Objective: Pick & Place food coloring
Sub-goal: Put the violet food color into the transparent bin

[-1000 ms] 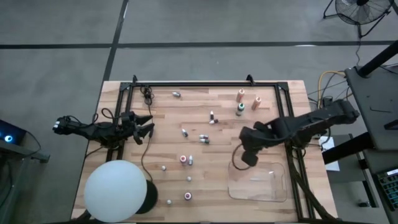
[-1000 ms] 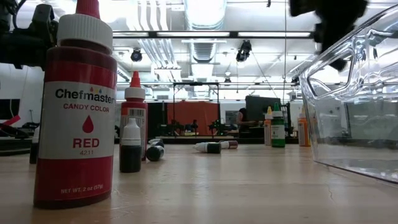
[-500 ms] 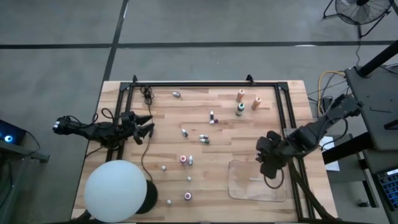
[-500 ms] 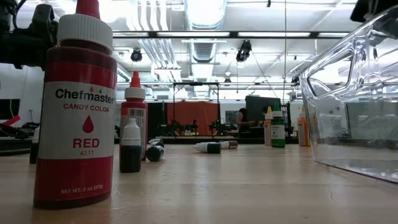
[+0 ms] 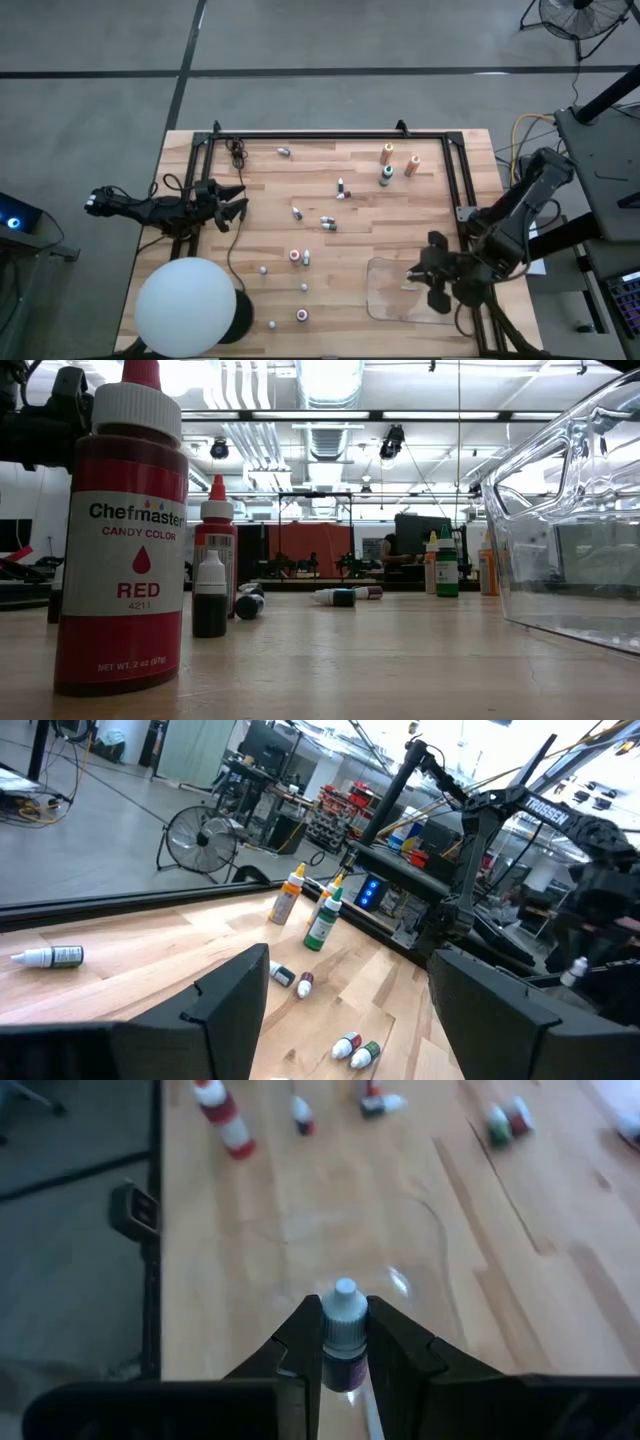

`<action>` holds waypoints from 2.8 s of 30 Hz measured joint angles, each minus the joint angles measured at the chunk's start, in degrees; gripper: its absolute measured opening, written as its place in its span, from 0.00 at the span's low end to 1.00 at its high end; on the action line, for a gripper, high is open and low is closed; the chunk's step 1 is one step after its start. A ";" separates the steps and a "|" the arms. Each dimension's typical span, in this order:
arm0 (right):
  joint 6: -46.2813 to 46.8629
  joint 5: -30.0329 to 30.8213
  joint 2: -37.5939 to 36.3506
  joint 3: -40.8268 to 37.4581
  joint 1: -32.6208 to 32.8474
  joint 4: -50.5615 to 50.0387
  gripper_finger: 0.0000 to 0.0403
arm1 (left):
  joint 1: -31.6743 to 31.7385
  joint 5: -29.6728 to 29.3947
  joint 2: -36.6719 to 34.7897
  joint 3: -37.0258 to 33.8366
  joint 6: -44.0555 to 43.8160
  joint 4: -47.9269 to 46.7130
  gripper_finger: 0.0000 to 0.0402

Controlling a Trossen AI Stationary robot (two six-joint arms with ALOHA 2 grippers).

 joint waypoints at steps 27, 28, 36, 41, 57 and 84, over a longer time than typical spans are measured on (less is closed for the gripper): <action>-27.34 1.26 0.46 -22.64 -1.26 34.49 0.13 | 0.00 -0.02 0.00 0.00 0.00 0.00 0.61; -28.53 0.07 0.46 -22.84 -1.92 35.25 0.13 | -0.02 -0.02 0.00 0.00 0.00 0.00 0.61; -40.91 -7.60 1.33 -24.66 -6.89 42.08 0.13 | -0.02 -0.02 0.00 0.00 0.00 0.00 0.61; -45.43 -10.78 1.55 -25.72 -10.02 43.64 0.13 | -0.01 -0.02 0.00 0.00 -0.01 0.00 0.61; -52.23 -14.76 2.48 -29.71 -14.79 52.56 0.11 | -0.01 -0.02 0.00 0.00 0.00 0.00 0.61; -53.93 -18.24 11.76 -32.19 -14.99 58.12 0.11 | -0.02 0.00 0.00 0.00 0.00 0.09 0.61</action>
